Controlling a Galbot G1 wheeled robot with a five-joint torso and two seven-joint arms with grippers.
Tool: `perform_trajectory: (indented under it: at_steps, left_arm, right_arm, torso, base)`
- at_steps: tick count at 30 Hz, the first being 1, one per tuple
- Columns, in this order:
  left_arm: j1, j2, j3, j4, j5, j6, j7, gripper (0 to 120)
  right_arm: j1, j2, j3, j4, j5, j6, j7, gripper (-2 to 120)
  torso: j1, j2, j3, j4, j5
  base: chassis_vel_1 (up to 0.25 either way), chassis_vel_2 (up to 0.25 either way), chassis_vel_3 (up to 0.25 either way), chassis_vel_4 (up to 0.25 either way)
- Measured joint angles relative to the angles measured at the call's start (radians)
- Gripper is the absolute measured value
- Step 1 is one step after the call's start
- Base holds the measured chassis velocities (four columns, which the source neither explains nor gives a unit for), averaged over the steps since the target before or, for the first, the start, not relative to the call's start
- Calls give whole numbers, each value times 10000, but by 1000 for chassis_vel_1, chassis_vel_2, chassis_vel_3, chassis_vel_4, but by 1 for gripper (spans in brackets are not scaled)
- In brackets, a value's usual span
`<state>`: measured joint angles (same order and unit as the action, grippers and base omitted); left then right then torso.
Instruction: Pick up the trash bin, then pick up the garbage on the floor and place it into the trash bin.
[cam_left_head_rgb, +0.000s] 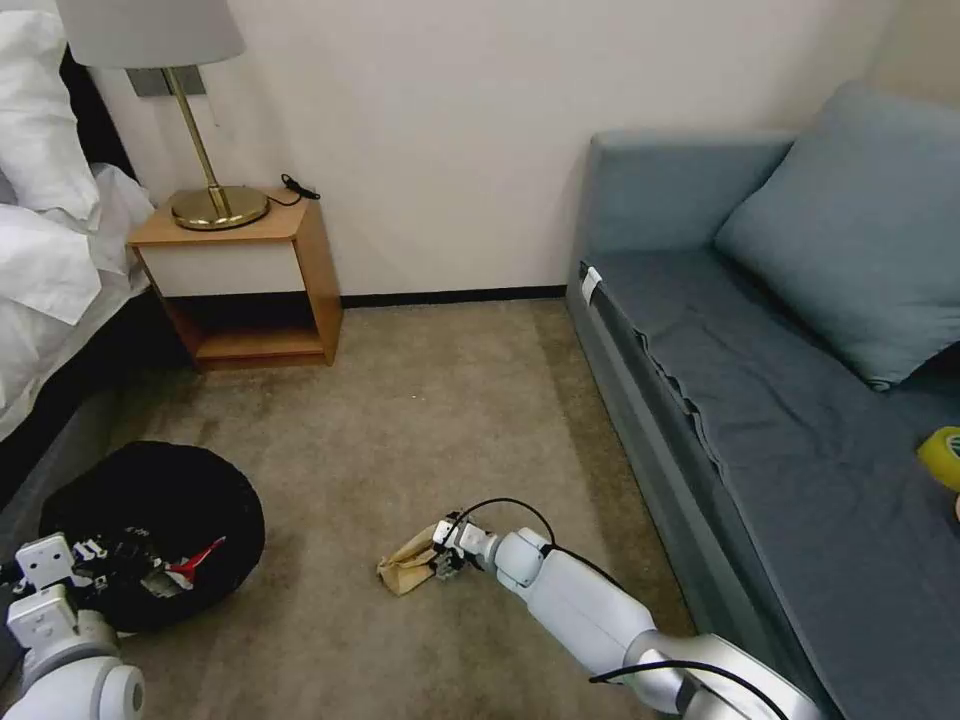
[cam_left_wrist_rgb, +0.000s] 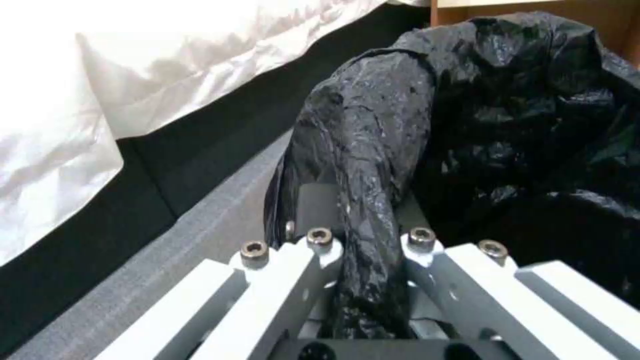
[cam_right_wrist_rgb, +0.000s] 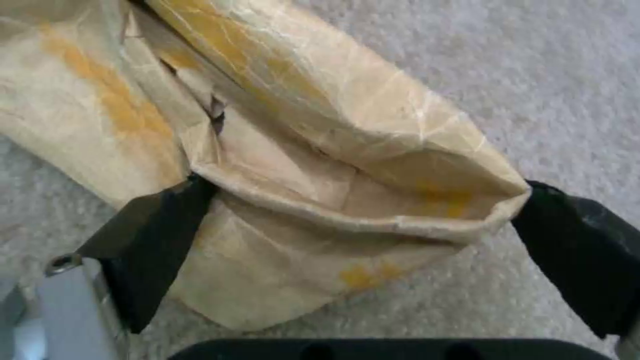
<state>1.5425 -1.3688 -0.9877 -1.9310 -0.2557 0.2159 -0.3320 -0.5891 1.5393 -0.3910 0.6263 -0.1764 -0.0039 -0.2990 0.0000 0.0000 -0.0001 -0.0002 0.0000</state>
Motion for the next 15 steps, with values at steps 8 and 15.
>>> perform_trajectory:
  at_steps: [8, 15]
  left_arm:
    - [-23, -32, 9, -12, 12, 0, 0, 4]
    - [-57, -63, 49, -15, 36, 0, 2, 4]
  right_arm:
    - [38, 178, 288, -333, -265, 542, -209, 70]
    - [26, 136, 388, -340, -254, 720, -241, 45]
  torso:
    - [0, 0, 1, 2, -1]
    - [0, 0, 1, 3, 1]
  base:
    - [0, 0, 0, 0]
    - [0, 0, 0, 0]
